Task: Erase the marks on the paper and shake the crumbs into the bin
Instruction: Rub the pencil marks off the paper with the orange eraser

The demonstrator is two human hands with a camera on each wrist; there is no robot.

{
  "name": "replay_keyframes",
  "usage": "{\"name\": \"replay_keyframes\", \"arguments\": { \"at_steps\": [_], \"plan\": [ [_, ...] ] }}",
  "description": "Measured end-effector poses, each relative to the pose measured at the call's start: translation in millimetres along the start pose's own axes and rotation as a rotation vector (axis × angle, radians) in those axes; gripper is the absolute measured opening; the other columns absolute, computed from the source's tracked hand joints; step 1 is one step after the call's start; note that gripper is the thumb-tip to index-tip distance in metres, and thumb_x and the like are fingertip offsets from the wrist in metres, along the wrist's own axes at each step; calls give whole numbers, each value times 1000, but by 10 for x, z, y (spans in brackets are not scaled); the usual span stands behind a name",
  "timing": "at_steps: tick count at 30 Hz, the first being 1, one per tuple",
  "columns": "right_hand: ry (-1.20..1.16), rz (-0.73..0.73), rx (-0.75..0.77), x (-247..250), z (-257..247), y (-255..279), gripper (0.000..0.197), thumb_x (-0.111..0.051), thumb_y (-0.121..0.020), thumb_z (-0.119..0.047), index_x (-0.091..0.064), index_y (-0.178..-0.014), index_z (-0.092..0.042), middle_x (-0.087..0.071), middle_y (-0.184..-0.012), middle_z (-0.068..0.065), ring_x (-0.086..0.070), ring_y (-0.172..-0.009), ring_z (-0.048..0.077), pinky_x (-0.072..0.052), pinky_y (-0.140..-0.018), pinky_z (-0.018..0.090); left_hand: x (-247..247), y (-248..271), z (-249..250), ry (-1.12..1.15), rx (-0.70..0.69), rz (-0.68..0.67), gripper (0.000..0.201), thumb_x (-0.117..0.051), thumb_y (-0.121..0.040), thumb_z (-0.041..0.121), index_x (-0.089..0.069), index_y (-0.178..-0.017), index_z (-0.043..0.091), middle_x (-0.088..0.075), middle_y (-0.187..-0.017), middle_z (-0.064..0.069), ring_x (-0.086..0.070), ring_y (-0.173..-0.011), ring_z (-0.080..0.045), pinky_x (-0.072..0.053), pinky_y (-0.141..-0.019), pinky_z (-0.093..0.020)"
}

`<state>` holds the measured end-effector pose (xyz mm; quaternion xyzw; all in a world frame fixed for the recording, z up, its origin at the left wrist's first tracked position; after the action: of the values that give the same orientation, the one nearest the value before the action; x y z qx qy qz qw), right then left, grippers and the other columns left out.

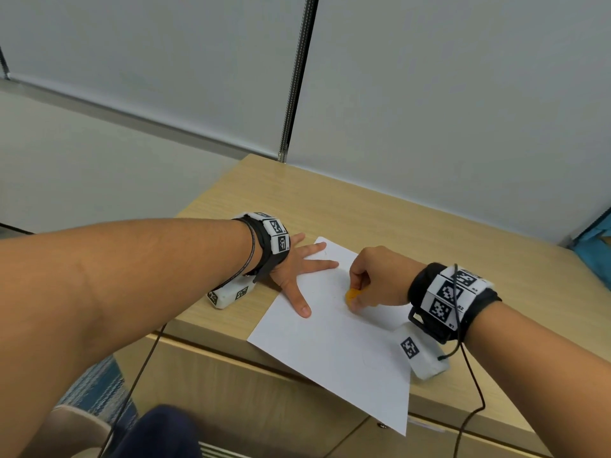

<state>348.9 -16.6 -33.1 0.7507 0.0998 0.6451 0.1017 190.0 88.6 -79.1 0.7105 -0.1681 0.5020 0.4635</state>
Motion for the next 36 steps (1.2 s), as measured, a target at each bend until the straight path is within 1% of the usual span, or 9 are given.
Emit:
{"name": "replay_keyframes", "arguments": {
  "at_steps": [2,5,10,13,17,25,31,34,36],
  "plan": [
    [-33,37,4,21,-18,-56,16,-81,-79,-30,-73,-77,-17,-72,-70,-3,-63,-64,11,-55,-64,29,6,11,3,-6,-1,2,121,-61,-62,87,22,-144,58,32,-160,9,26,-146,-39,6,-113,-65],
    [-104,205,5,28,-63,-226,19,-79,-81,-29,-73,-81,-12,-71,-80,3,-67,-76,22,-56,-70,36,8,12,-11,-16,6,-9,121,-59,-60,90,24,-142,59,33,-158,10,27,-146,-38,5,-112,-67],
    [-87,231,50,-116,-78,-256,17,-75,-80,-26,-69,-76,-11,-69,-76,5,-66,-76,26,-55,-69,38,-2,13,-19,-6,-4,9,119,-59,-60,89,24,-142,59,32,-159,9,26,-146,-38,7,-113,-64],
    [-78,198,63,-146,-7,-94,15,-76,-80,-26,-68,-72,-17,-68,-73,-2,-62,-69,18,-53,-64,32,-13,1,-20,8,-9,3,121,-60,-60,89,22,-143,59,32,-159,9,28,-145,-39,8,-113,-64],
    [-18,31,89,-85,-12,71,19,-81,-78,-31,-65,-69,-25,-62,-68,-11,-53,-60,7,-44,-59,19,-15,-7,-25,2,-7,-2,122,-59,-58,91,22,-143,59,32,-159,10,27,-145,-39,7,-113,-65],
    [-9,183,68,-30,-129,-346,16,-73,-81,-28,-64,-73,-18,-60,-73,-6,-58,-69,18,-42,-59,25,4,13,-24,-18,8,-18,121,-57,-59,91,26,-141,58,35,-158,9,28,-145,-40,7,-113,-66],
    [-87,102,108,-160,7,148,18,-79,-80,-24,-65,-68,-21,-62,-65,-11,-51,-56,3,-40,-55,13,5,-16,-21,-2,-1,-21,123,-59,-57,91,24,-142,59,34,-158,11,27,-145,-39,7,-112,-67],
    [-77,47,125,-157,-13,229,16,-81,-79,-26,-68,-70,-24,-63,-66,-12,-51,-55,1,-41,-54,12,-4,-17,-28,4,-5,-18,123,-59,-57,91,24,-143,59,34,-158,11,27,-145,-39,7,-113,-66],
    [-83,102,97,-117,-2,123,14,-81,-79,-27,-69,-73,-22,-64,-68,-11,-54,-60,3,-42,-57,16,-2,-26,-27,1,-10,-11,124,-58,-56,92,24,-142,59,34,-158,11,27,-145,-39,7,-112,-66]
  ]
}}
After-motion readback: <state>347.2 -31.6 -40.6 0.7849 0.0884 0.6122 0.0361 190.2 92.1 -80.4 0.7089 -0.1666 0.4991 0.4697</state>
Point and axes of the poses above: each hand's wrist, its own y-axis away from the middle knuckle, its own x-axis out of the back of the hand, z = x × y, the point moved 2 cm from there along -y, towards the middle knuckle
